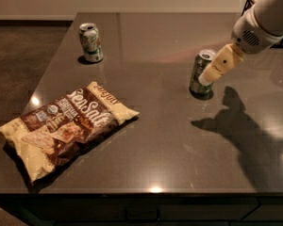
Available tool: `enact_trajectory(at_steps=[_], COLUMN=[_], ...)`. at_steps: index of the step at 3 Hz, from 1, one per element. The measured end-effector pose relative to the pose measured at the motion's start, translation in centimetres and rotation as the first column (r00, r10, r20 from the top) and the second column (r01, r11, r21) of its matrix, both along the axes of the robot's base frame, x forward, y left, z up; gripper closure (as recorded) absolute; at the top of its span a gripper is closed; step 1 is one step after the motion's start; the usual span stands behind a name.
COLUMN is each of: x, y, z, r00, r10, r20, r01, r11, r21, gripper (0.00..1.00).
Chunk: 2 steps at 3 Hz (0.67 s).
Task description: Move green can near brown chip bag
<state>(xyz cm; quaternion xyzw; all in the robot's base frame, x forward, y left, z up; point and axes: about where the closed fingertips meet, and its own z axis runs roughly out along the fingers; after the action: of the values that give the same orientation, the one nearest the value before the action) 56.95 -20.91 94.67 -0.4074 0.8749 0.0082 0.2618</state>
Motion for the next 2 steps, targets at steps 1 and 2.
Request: enact_trajectory(at_steps=[1, 2], x=[2.3, 3.5], y=[0.5, 0.7], z=[-0.9, -2.2], r00=[0.9980, 0.9956], r10=[-0.062, -0.093], r20=[0.010, -0.006], r01=[0.061, 0.093], r11=[0.996, 0.992], r21=[0.058, 0.084], gripper=[0.00, 0.00])
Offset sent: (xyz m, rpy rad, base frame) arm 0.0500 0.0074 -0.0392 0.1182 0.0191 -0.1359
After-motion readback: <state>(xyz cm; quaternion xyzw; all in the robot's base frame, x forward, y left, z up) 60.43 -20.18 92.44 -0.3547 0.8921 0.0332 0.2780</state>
